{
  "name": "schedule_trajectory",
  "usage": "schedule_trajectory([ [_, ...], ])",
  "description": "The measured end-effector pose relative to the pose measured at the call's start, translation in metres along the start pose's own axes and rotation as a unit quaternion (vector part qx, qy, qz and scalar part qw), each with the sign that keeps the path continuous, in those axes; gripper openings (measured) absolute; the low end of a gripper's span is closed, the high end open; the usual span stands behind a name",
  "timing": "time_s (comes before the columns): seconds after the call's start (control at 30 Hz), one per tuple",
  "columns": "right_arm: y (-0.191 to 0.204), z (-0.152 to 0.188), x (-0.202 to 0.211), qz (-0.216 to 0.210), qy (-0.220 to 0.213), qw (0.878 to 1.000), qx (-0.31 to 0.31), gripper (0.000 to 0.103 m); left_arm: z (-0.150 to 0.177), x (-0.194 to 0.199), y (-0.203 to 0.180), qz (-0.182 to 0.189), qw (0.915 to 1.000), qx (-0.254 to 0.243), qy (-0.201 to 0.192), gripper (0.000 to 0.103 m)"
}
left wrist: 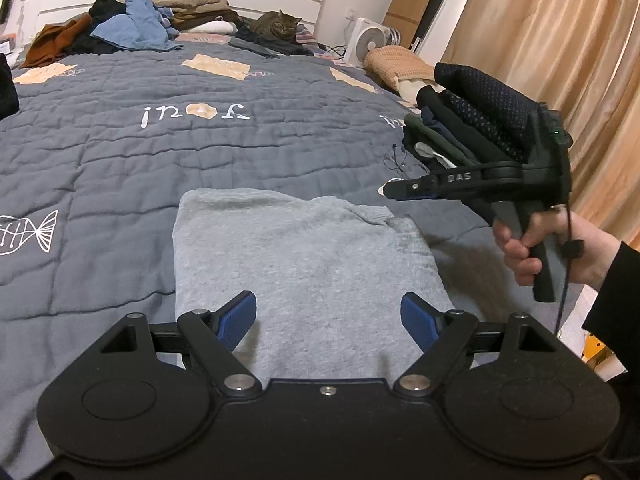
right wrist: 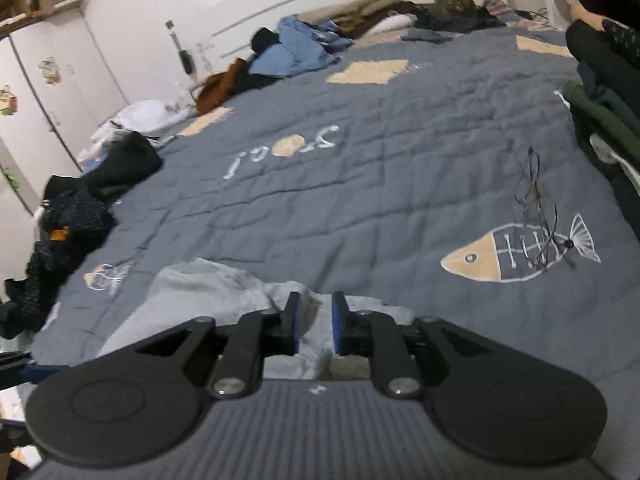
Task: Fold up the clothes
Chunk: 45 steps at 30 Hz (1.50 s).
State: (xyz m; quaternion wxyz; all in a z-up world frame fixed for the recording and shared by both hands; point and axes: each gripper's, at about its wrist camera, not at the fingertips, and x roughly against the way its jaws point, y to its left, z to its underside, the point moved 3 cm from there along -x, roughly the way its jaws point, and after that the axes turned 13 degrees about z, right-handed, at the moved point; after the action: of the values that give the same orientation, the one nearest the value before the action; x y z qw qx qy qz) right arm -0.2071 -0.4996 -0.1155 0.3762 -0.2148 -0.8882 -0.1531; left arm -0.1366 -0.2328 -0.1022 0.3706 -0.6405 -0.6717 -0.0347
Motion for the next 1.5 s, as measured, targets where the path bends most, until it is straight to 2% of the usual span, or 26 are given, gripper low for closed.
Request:
schedule_trajectory([
  [0.07, 0.0, -0.001, 0.003, -0.006, -0.004, 1.0, 0.004, 0.042, 0.0, 0.0, 0.0, 0.0, 1.0, 0.0, 0.0, 0.078],
  [0.1, 0.001, -0.001, 0.004, -0.01, -0.007, 1.0, 0.006, 0.044, 0.0, 0.0, 0.0, 0.0, 1.0, 0.0, 0.0, 0.078],
  [0.47, 0.021, 0.002, -0.019, -0.012, -0.012, 1.0, 0.021, 0.046, 0.0, -0.005, -0.001, -0.002, 1.0, -0.001, 0.003, 0.078],
  [0.53, 0.021, 0.001, -0.023, -0.016, -0.013, 1.0, 0.01, 0.038, 0.0, -0.004, -0.001, -0.001, 1.0, -0.002, 0.003, 0.078],
  [0.57, 0.02, 0.0, -0.022, -0.011, -0.019, 1.0, 0.0, 0.026, 0.0, -0.004, -0.001, -0.001, 1.0, -0.002, 0.003, 0.078],
  [0.6, 0.018, -0.001, -0.022, -0.005, -0.025, 1.0, -0.009, 0.007, 0.0, -0.004, -0.002, 0.0, 1.0, -0.001, 0.002, 0.078],
  [0.7, 0.012, -0.005, -0.021, 0.013, -0.043, 0.998, -0.038, 0.0, 0.0, -0.002, -0.002, 0.0, 1.0, -0.002, 0.0, 0.078],
  [0.8, 0.005, -0.008, -0.02, 0.026, -0.055, 0.996, -0.065, 0.0, -0.001, 0.0, -0.001, 0.0, 1.0, 0.0, -0.003, 0.078],
  [0.9, -0.003, -0.01, -0.019, 0.021, -0.051, 0.995, -0.078, 0.0, -0.002, 0.001, -0.001, 0.0, 1.0, 0.0, -0.005, 0.078],
  [1.0, -0.005, -0.012, -0.014, -0.004, -0.043, 0.997, -0.071, 0.005, -0.003, 0.002, 0.0, -0.001, 1.0, 0.002, -0.006, 0.078],
  [1.13, -0.005, -0.014, 0.002, -0.012, -0.039, 0.997, -0.058, 0.014, -0.004, 0.003, 0.002, -0.002, 1.0, 0.003, -0.008, 0.078],
  [1.27, -0.011, -0.012, 0.017, -0.004, -0.042, 0.997, -0.067, 0.039, -0.004, 0.003, 0.003, -0.003, 1.0, 0.001, -0.006, 0.078],
  [1.37, -0.016, -0.005, 0.02, -0.004, -0.032, 0.997, -0.069, 0.043, -0.003, 0.003, 0.002, -0.002, 1.0, -0.002, -0.006, 0.078],
  [1.5, -0.015, 0.011, 0.01, 0.004, 0.006, 0.998, -0.06, 0.043, -0.003, 0.003, 0.0, -0.002, 1.0, -0.004, -0.006, 0.078],
])
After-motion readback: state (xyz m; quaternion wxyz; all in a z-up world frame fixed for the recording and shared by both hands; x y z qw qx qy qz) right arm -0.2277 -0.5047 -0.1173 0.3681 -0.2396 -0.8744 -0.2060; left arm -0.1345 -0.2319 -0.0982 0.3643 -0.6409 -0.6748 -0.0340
